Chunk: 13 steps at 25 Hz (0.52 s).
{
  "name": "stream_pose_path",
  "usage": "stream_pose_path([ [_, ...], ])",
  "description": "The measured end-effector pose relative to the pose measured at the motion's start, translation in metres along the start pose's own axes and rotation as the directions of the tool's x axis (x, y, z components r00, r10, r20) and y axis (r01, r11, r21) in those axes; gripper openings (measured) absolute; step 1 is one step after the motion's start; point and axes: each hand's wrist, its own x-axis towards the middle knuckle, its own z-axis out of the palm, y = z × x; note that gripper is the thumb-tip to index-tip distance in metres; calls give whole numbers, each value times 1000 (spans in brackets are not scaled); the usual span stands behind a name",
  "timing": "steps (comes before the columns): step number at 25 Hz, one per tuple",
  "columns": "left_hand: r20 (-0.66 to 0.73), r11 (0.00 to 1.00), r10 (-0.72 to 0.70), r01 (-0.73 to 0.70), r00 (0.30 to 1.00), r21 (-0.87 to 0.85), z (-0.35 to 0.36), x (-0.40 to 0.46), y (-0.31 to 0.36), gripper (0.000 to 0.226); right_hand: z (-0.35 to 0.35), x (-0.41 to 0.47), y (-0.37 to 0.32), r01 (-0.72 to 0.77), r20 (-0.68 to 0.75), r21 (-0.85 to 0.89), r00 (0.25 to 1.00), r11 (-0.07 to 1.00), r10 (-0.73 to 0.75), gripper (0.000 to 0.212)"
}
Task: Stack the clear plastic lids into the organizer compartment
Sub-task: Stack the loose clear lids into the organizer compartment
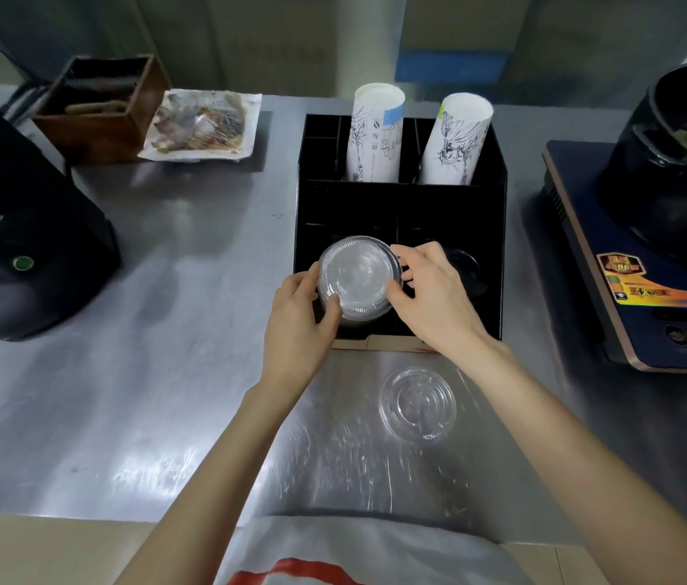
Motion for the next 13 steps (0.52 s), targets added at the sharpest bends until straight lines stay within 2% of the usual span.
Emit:
stream_pose_path([
  [3, 8, 997, -2, 1, 1000, 79, 4, 10, -3, 44, 4, 11, 3, -37, 32, -22, 999, 999, 38, 42],
  [13, 28, 990, -27, 23, 999, 142, 12, 23, -8, 51, 14, 20, 6, -97, 90, -28, 991, 995, 100, 38],
])
